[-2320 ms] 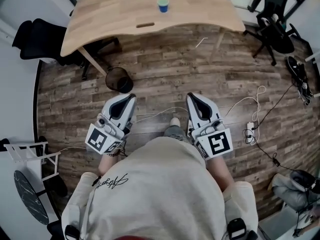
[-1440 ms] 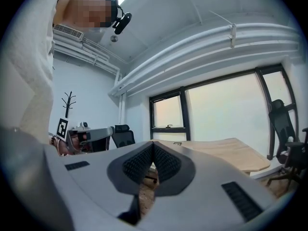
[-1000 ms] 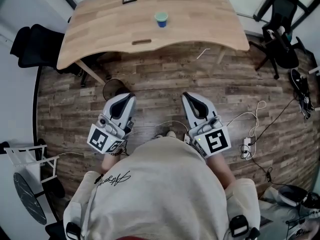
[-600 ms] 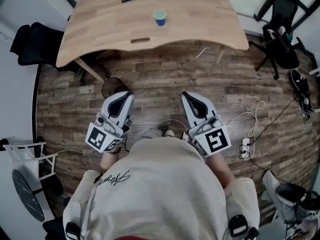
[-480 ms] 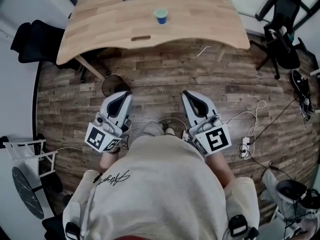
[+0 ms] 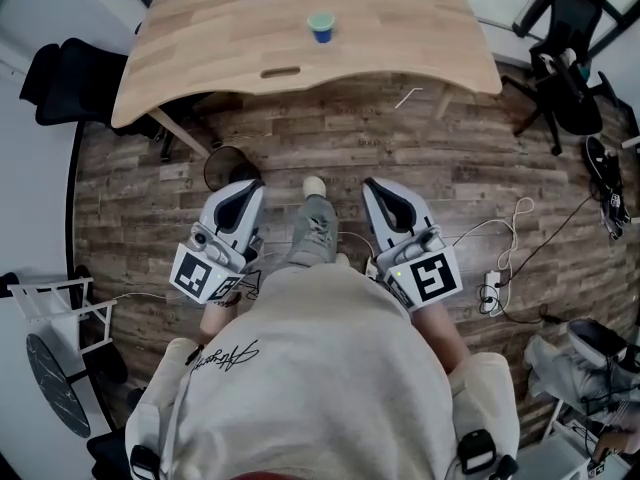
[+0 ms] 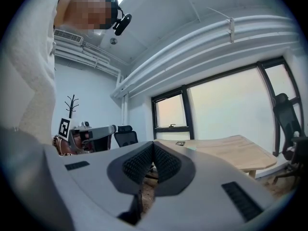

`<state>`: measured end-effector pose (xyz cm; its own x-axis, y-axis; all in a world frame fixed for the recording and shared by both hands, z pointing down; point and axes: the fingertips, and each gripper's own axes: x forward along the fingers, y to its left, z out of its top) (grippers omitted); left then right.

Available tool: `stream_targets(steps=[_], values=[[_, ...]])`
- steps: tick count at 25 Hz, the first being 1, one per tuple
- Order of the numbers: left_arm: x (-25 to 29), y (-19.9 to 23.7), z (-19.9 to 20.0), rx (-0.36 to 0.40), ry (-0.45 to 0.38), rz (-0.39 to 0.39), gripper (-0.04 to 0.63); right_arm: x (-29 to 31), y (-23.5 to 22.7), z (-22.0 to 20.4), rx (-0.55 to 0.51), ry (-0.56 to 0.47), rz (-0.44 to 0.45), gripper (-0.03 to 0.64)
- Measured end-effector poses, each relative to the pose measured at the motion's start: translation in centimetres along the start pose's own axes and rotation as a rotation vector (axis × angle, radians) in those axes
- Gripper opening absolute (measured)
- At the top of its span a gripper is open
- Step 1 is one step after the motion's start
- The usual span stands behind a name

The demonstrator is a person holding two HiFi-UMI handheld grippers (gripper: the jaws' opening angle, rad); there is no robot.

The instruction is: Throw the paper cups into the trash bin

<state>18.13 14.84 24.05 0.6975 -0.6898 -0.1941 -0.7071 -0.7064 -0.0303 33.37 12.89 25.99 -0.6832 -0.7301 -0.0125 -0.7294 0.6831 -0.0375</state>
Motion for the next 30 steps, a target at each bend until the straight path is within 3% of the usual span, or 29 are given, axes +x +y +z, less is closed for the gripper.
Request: stream_targets(steps=[12,30], values=[[4.0,4.5,-1.0,-0.003,-0.018,-0.041,0.003,4.7,-3.7,-0.1,-0.012,0.011,-0.033,0.009],[12.9,15.4,-3.1,-0.031,-0.022,-0.091,0.003,16.0,-11.2,0.5,-0.026,0.003,-0.050,0.009]])
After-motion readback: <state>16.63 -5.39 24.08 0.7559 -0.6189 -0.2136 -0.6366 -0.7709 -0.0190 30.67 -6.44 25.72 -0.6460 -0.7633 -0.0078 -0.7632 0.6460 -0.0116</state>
